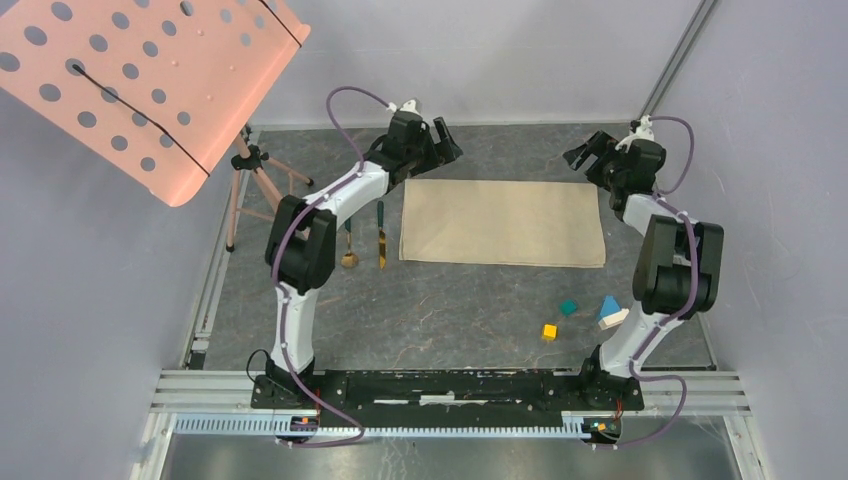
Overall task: Fold the napkin into a case and place the utensils inside
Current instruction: Smooth out the rectangle-folded napkin at the center of the board.
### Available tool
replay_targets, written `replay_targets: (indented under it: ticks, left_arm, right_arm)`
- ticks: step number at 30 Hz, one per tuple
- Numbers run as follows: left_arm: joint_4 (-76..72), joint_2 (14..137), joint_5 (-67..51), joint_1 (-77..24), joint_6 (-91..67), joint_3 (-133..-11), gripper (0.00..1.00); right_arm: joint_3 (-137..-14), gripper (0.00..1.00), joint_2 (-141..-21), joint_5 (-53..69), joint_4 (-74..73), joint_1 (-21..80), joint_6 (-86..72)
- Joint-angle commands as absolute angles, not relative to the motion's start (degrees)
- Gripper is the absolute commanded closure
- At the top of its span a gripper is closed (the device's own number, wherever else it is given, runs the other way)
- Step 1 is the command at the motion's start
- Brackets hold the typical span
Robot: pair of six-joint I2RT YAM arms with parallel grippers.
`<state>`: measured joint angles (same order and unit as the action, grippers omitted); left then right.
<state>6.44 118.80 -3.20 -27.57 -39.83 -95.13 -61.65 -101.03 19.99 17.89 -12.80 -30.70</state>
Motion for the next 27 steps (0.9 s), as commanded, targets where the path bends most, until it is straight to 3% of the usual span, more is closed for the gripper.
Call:
replay_targets:
  ticks: [1, 16, 27]
  left_arm:
    - [6.2, 126.8, -6.5, -26.6, -37.5, -103.7, 0.03]
    - [2.9, 133.5, -9.3, -23.1, -37.9, -103.9, 0.00]
    - [0.8, 130.5, -12.6, -22.9, -36.4, -102.0, 0.00]
  right_arm:
    - [-65.1, 0.05, -106.5, 24.5, 22.6, -12.3, -33.1]
    - [-67.8, 0.06, -111.8, 25.3, 19.2, -13.1, -28.4]
    - [-69.0, 0.06, -116.3, 25.8, 19.1, -14.1, -28.0]
